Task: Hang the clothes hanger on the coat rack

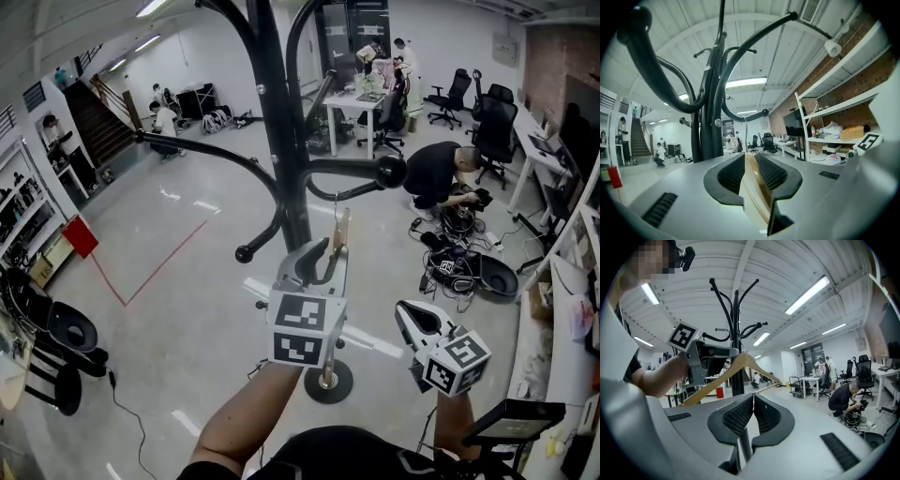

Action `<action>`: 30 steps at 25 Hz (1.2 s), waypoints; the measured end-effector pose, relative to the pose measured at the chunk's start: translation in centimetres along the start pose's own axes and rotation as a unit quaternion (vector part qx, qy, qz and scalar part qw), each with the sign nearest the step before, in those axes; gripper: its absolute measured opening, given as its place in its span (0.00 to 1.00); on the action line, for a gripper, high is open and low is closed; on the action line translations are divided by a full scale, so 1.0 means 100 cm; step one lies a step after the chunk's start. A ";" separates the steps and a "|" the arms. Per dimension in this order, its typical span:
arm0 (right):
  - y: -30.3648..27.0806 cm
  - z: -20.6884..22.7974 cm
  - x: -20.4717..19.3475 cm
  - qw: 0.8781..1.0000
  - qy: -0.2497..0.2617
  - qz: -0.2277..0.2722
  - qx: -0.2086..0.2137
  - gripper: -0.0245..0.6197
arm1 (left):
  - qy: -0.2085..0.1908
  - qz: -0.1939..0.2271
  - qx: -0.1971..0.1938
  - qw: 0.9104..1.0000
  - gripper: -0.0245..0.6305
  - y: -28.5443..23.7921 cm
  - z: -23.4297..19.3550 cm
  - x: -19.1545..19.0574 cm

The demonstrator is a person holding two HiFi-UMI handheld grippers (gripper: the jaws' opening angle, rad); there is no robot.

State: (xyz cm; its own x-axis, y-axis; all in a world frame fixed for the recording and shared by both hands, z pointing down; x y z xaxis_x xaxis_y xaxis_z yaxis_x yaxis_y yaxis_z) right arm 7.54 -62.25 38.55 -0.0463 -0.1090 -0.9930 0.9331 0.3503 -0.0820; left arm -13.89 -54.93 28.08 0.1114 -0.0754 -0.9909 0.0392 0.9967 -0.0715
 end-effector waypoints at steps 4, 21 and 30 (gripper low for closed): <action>0.003 -0.004 0.002 1.000 0.004 0.000 -0.012 0.05 | -0.002 0.030 -0.024 0.999 0.15 0.011 0.002 0.004; 0.044 -0.094 0.028 0.989 0.043 0.004 -0.142 0.05 | 0.062 0.130 -0.144 0.979 0.04 0.119 -0.060 -0.027; 0.074 -0.155 0.027 0.981 0.037 0.016 -0.191 0.05 | 0.093 0.131 -0.240 0.957 0.04 0.181 -0.077 -0.085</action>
State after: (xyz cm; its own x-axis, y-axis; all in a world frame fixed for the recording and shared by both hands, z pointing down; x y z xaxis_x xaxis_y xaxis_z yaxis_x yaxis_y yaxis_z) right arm 8.75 -45.52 33.89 -0.0587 -0.0299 -0.9978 0.7334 0.6768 -0.0634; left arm -21.76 -35.97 34.36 -0.1251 0.1406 -0.9821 -0.4327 0.8831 0.1816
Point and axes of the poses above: the fingertips, and each gripper's own axes: y backward along the fingers, z to its right, x out of its top, the point moved 10 cm from there along y, backward along the fingers
